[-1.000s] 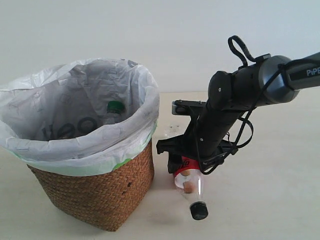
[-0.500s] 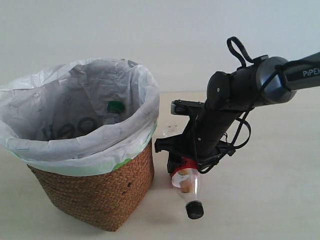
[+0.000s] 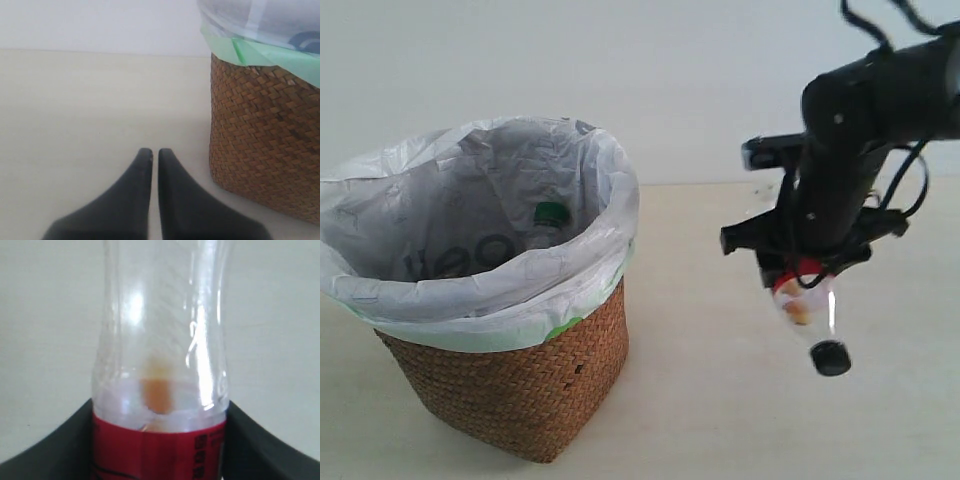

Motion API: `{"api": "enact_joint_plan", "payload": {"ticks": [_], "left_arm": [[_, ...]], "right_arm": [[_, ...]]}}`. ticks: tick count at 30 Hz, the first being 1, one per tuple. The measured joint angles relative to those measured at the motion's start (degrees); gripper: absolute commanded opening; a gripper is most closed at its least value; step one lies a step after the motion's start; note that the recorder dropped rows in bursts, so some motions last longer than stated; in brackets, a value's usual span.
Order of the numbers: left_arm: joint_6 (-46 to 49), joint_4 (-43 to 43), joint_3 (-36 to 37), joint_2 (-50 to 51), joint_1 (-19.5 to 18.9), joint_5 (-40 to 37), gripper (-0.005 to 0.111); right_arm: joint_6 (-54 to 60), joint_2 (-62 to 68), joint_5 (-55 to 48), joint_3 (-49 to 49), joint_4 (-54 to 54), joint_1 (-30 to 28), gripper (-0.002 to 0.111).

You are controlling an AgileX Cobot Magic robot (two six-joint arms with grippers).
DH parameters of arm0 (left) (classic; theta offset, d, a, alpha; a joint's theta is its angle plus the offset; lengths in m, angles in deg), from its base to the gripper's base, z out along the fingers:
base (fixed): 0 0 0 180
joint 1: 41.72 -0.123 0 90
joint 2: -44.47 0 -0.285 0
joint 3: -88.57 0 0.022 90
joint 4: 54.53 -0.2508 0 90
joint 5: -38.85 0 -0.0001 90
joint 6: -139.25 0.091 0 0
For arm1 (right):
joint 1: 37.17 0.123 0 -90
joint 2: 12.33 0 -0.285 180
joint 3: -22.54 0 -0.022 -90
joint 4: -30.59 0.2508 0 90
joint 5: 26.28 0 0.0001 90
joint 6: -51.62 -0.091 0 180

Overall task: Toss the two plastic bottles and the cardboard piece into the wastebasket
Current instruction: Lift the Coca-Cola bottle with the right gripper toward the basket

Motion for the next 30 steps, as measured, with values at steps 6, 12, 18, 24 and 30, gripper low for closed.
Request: {"api": "enact_joint_plan", "payload": {"ticks": [6, 12, 18, 24, 30], "left_arm": [[0.0, 0.0, 0.0, 0.0, 0.0, 0.0, 0.004], [0.0, 0.0, 0.0, 0.0, 0.0, 0.0, 0.004], [0.0, 0.0, 0.0, 0.0, 0.0, 0.0, 0.004], [0.0, 0.0, 0.0, 0.0, 0.0, 0.0, 0.004], [0.0, 0.0, 0.0, 0.0, 0.0, 0.0, 0.004]], "right_arm": [[-1.4, -12.1, -2.8, -3.0, -5.3, -7.0, 0.000], [0.2, -21.8, -0.9, -10.6, -5.9, -13.3, 0.000], [0.2, -25.4, -0.4, -13.8, -5.5, -14.6, 0.000], [12.6, -25.5, 6.2, -13.8, 17.8, -11.5, 0.000], [44.9, -25.6, 2.3, -7.1, 63.1, -4.6, 0.000]]}}
